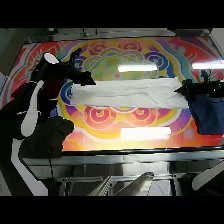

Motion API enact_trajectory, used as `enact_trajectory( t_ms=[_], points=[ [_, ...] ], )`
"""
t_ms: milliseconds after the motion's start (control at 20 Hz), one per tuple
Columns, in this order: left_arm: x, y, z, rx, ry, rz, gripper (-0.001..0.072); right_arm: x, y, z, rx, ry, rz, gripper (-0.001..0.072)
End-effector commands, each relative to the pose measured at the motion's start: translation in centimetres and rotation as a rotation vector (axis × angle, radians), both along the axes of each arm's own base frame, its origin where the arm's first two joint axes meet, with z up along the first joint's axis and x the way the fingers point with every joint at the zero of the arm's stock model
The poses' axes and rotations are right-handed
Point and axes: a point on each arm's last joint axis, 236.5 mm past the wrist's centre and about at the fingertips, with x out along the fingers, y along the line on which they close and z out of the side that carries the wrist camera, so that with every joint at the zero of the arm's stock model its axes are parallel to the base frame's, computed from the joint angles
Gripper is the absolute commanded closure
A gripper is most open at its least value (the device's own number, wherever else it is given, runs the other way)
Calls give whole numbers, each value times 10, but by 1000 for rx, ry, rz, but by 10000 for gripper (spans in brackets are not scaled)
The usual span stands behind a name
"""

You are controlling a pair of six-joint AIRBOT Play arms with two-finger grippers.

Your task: Fold the shirts.

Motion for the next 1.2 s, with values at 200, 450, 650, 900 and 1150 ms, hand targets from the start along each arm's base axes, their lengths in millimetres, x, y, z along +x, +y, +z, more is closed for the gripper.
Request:
enact_trajectory(
  t_ms=[200, 450, 650, 900, 1150],
  points=[
    [-13, -83, -52, 60, -53, -98, 704, 14, 14, 79, 50, -167, 15, 697],
    [-11, -142, -68, 15, -70, -88, 704, 5, 67, 168, 12, -317, 148, 697],
    [-16, -165, -74, -48, -55, -40, 703, 0, 124, 216, 2, -379, 205, 696],
    [-30, -174, -25, -199, 37, -79, 703, 6, 208, 228, -5, -435, 267, 696],
    [-41, -85, 121, -312, 14, -150, 704, 14, 306, 247, 42, -541, 259, 696]
  ],
)
